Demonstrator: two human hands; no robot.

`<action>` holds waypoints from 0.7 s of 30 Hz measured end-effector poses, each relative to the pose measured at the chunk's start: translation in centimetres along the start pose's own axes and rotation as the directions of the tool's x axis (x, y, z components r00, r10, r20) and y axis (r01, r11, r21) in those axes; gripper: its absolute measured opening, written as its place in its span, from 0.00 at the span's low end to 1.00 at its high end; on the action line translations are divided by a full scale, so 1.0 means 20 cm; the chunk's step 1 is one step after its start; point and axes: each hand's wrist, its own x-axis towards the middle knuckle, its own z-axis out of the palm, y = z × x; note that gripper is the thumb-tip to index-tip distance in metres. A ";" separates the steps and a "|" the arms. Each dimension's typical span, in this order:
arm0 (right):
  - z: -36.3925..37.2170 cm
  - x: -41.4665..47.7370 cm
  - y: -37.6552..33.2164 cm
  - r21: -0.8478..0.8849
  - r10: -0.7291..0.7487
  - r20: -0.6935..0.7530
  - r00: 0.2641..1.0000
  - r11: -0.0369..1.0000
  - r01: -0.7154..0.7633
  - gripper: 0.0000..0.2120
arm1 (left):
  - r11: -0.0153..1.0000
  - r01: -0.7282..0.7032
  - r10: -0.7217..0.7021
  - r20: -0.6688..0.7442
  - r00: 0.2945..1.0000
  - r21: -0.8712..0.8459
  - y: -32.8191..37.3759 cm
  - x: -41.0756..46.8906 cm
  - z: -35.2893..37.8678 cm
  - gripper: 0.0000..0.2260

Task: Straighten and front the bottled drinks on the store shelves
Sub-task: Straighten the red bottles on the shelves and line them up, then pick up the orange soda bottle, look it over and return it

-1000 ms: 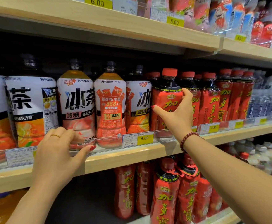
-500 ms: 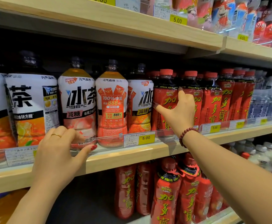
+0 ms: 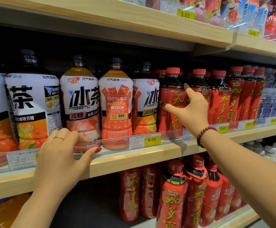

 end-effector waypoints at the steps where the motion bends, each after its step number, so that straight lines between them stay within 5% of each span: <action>1: -0.01 0.00 0.00 0.019 0.003 0.003 1.000 1.000 -0.003 0.44 | 1.000 -0.002 0.002 -0.002 1.000 0.003 0.00 0.00 0.00 0.13; 13: 0.02 -0.04 0.03 -0.029 -0.100 -0.072 0.992 0.995 0.098 0.40 | 0.999 -0.038 0.039 -0.048 0.998 0.015 -0.05 -0.01 0.03 0.12; 21: 0.02 -0.11 0.04 -0.016 -0.073 -0.006 0.997 0.997 0.073 0.39 | 0.995 -0.085 0.082 0.070 0.994 0.050 -0.04 0.00 -0.03 0.13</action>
